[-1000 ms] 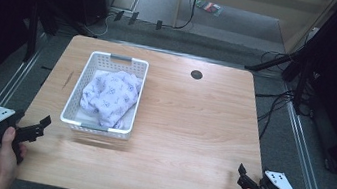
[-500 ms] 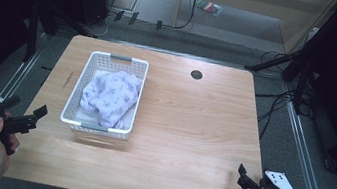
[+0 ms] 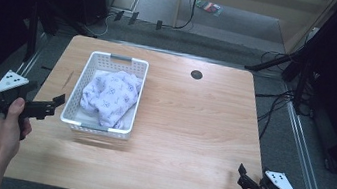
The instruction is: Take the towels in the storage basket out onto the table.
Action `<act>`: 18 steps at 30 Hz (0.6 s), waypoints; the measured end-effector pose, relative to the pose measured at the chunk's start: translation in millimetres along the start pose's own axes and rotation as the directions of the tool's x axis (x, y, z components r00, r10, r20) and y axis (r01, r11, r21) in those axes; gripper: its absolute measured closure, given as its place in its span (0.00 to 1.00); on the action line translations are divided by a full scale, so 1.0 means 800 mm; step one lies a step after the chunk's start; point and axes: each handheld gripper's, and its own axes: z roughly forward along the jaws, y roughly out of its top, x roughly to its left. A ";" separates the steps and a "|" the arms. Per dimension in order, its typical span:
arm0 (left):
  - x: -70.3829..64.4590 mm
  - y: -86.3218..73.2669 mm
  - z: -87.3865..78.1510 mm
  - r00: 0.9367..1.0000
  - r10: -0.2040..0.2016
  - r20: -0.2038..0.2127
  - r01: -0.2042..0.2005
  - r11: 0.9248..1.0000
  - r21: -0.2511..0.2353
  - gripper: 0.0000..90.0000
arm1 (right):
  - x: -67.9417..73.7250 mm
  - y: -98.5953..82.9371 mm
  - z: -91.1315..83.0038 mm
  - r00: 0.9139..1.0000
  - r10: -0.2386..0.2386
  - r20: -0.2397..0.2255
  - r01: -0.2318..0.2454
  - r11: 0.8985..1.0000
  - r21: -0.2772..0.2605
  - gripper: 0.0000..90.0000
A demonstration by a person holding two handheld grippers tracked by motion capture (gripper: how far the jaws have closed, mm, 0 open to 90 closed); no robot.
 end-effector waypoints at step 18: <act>-0.043 0.048 0.073 0.992 0.124 -0.010 -0.121 0.978 0.171 0.00 | 0.000 0.000 0.001 1.000 0.003 0.001 -0.003 1.000 0.004 0.14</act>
